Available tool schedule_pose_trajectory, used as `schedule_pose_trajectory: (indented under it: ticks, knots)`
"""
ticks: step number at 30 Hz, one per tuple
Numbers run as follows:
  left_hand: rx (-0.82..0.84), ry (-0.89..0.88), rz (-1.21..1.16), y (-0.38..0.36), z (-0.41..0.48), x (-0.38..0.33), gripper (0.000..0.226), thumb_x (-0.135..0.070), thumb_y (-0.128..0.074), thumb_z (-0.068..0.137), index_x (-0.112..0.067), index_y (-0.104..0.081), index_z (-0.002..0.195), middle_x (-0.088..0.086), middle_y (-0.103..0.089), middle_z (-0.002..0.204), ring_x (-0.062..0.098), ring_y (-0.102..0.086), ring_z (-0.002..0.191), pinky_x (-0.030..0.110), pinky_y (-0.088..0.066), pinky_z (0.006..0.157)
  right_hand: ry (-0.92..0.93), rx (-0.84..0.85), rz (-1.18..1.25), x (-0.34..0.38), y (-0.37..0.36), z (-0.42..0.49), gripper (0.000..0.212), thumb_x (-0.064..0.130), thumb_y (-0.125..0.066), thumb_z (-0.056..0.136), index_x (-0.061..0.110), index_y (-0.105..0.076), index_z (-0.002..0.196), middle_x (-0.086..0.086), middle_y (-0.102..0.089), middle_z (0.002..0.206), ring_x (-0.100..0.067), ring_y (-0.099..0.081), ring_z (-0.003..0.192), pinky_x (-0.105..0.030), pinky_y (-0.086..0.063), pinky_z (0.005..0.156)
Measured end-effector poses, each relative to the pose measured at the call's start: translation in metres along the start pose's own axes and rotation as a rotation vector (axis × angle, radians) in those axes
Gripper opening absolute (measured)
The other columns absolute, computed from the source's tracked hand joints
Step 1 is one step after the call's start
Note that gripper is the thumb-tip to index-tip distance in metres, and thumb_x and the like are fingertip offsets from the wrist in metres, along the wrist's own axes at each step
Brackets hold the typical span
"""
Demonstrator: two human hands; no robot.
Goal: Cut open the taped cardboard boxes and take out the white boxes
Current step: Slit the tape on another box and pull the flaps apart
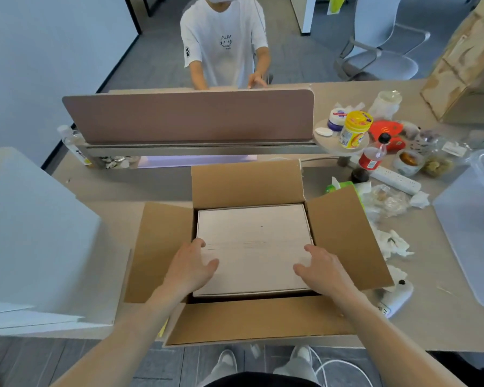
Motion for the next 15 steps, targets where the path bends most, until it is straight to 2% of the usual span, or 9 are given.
schedule_pose_trajectory:
  ticks: [6,7,9,11,15]
  knots:
    - [0.124,0.097,-0.016,-0.011,0.006,-0.009,0.086,-0.049,-0.064,0.089,-0.009,-0.02,0.151,0.012,-0.04,0.15,0.029,-0.045,0.132,0.036,-0.041,0.099,-0.052,0.067,-0.008,0.007,-0.01,0.001,0.066,0.032,-0.057,0.092,0.01,-0.028,0.147,-0.014,-0.047,0.14,-0.03,-0.048,0.123,-0.034,-0.041,0.085]
    - [0.144,0.104,-0.022,-0.015,0.008,-0.009,0.088,-0.051,-0.066,0.087,-0.011,-0.019,0.151,0.012,-0.042,0.146,0.03,-0.049,0.127,0.036,-0.043,0.097,-0.054,0.061,-0.005,0.007,-0.009,0.003,0.07,0.032,-0.058,0.091,0.012,-0.025,0.149,-0.014,-0.048,0.139,-0.03,-0.049,0.121,-0.033,-0.042,0.082]
    - [0.145,0.105,-0.039,-0.019,0.011,-0.007,0.085,-0.054,-0.068,0.082,-0.017,-0.024,0.145,0.01,-0.051,0.13,0.027,-0.055,0.106,0.037,-0.047,0.086,-0.05,0.057,-0.027,0.009,-0.007,0.006,0.077,0.033,-0.059,0.089,0.017,-0.019,0.153,-0.013,-0.052,0.134,-0.03,-0.051,0.118,-0.033,-0.043,0.082]
    - [0.128,0.113,-0.067,-0.02,0.013,-0.009,0.087,-0.056,-0.069,0.079,-0.026,-0.022,0.146,0.009,-0.047,0.128,0.025,-0.052,0.096,0.035,-0.044,0.081,-0.04,0.066,-0.1,0.013,-0.004,0.01,0.08,0.035,-0.059,0.089,0.018,-0.015,0.153,-0.012,-0.055,0.131,-0.031,-0.053,0.117,-0.036,-0.046,0.085]
    - [0.131,0.145,-0.046,-0.022,0.016,-0.012,0.096,-0.063,-0.068,0.077,-0.039,-0.013,0.152,0.012,-0.035,0.14,0.033,-0.053,0.114,0.039,-0.044,0.093,0.004,0.107,-0.287,0.024,-0.001,0.022,0.083,0.041,-0.059,0.091,0.016,-0.009,0.153,-0.011,-0.058,0.126,-0.032,-0.057,0.11,-0.036,-0.045,0.077]
Point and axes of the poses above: each hand's wrist, its own z-axis towards the middle knuckle, its own y-axis out of the back of the hand, x = y × z, the point moved 6 cm from there along z, towards the middle knuckle
